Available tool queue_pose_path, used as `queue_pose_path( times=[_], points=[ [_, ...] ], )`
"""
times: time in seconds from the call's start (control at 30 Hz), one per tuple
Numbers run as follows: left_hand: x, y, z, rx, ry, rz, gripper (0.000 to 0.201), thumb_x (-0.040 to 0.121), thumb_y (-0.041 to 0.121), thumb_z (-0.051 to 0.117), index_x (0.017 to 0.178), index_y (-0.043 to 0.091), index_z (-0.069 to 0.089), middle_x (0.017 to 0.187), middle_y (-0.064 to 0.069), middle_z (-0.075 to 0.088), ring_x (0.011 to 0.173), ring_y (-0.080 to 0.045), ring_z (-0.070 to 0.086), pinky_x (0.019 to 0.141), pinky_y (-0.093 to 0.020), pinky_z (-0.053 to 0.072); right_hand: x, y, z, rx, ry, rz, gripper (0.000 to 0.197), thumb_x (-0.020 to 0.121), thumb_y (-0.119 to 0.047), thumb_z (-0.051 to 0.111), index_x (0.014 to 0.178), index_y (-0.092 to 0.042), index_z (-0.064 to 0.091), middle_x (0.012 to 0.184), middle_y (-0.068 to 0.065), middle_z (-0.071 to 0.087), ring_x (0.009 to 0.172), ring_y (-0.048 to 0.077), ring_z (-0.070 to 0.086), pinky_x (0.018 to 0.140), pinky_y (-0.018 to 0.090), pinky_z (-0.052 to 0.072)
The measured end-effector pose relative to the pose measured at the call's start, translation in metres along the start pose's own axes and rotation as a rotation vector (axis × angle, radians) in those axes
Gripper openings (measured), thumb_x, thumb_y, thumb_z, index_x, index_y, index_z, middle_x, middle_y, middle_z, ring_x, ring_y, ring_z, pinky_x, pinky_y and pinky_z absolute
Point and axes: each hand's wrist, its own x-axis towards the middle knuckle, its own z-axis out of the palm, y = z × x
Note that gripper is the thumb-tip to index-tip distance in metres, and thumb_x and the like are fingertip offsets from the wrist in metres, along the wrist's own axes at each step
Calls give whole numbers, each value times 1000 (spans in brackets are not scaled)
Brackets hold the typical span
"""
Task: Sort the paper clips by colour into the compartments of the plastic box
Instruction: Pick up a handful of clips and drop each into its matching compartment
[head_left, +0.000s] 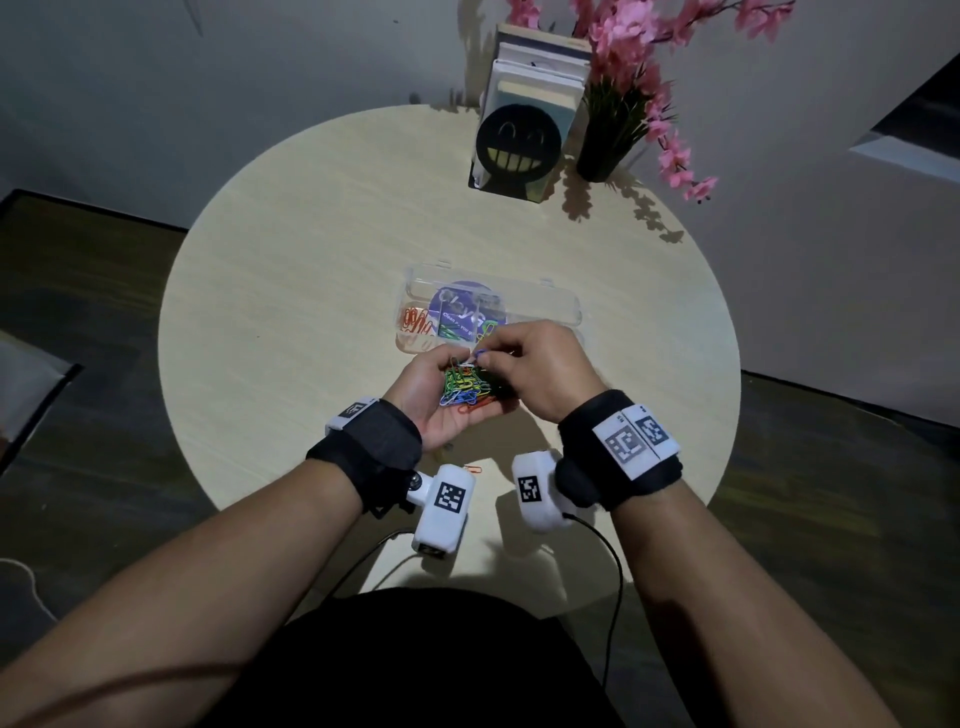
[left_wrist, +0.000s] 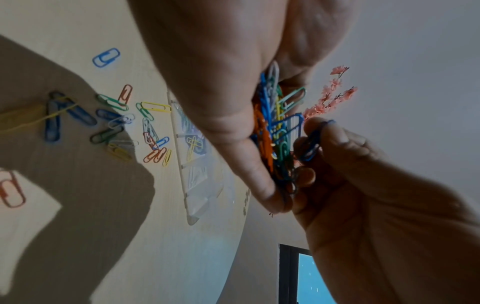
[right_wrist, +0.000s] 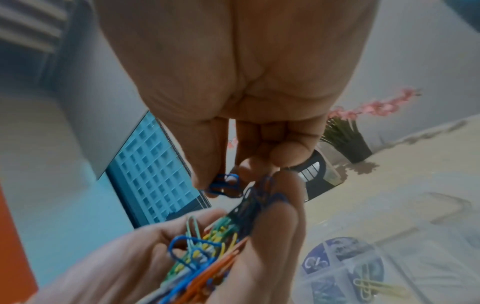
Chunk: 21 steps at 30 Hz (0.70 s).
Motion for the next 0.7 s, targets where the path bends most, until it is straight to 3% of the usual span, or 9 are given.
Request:
queue_pose_path(
  times=[0.1, 0.23, 0.37, 0.47, 0.57, 0.7],
  points=[
    [-1, -5, 7, 8, 4, -5, 37, 96, 19, 34, 99, -3, 63, 91, -23, 69, 81, -35, 70, 83, -50, 51, -4, 8, -8, 130, -11, 26, 7, 86, -16, 64, 87, -14, 71, 78, 4, 68, 66, 13, 59, 65, 25, 49],
    [-1, -11, 16, 10, -32, -7, 53, 96, 22, 32, 75, -6, 72, 85, -27, 68, 76, -39, 70, 79, -48, 53, -8, 18, -24, 391, -9, 71, 16, 90, -4, 55, 96, -13, 67, 72, 13, 62, 50, 9, 53, 47, 17, 42],
    [1, -15, 19, 13, -48, 3, 52, 95, 23, 30, 85, -5, 73, 89, -25, 68, 85, -38, 69, 84, -44, 53, -11, 29, -34, 595, -82, 83, 24, 92, 3, 46, 90, -12, 65, 74, 22, 58, 54, 23, 53, 47, 23, 47],
    [-2, -17, 23, 26, -30, 19, 52, 95, 24, 29, 90, -6, 71, 90, -25, 68, 81, -35, 70, 80, -43, 54, -12, 33, -38, 749, -118, 113, 21, 95, -2, 45, 86, -10, 62, 69, 15, 57, 52, 21, 55, 43, 22, 45],
    [-4, -19, 26, 21, 15, 51, 54, 96, 23, 30, 86, -8, 73, 91, -29, 68, 79, -38, 70, 78, -44, 55, -12, 38, -40, 652, -115, 83, 12, 91, -8, 56, 79, -11, 57, 65, 7, 55, 47, 17, 48, 41, 22, 36],
    [-5, -21, 26, 5, 48, 78, 53, 96, 22, 31, 85, -9, 73, 92, -27, 68, 79, -38, 70, 76, -44, 56, -11, 43, -39, 224, -94, -64, 15, 77, -20, 74, 79, -15, 60, 55, -5, 48, 49, 11, 41, 49, 23, 32]
  ],
)
